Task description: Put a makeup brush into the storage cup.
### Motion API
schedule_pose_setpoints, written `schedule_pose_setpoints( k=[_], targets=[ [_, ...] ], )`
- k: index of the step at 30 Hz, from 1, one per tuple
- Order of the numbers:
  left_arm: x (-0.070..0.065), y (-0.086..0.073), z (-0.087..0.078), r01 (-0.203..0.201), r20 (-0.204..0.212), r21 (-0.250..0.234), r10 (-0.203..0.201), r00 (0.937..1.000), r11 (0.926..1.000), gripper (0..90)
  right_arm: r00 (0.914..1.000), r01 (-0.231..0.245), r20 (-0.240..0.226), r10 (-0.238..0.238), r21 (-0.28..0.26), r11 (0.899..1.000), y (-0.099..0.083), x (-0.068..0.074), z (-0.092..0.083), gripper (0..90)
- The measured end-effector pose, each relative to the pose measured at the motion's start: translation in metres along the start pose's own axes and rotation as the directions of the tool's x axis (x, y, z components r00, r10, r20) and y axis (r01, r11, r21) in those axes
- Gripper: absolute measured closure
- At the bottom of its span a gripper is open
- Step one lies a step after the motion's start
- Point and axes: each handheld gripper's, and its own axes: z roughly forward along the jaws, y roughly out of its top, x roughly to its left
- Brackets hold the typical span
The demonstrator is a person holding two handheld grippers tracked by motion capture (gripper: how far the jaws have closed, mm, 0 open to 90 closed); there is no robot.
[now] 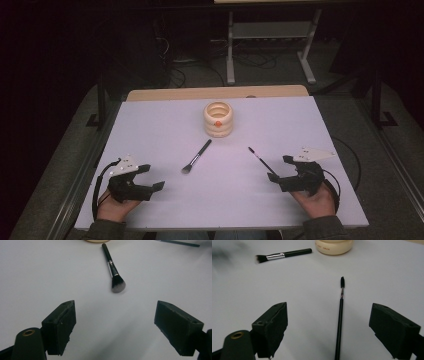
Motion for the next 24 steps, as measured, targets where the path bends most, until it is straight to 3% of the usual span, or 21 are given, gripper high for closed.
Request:
schedule_pose_setpoints(
  k=[24],
  targets=[
    [-0.0055,0.0067,0.0055,-0.018,0.026,0.011,0.018,0.9995,0.9998,19.6,0.9999,-0.001,-0.016,0.001,-0.008,1.000,0.0010,0.0009,0.0018,14.5]
  ],
)
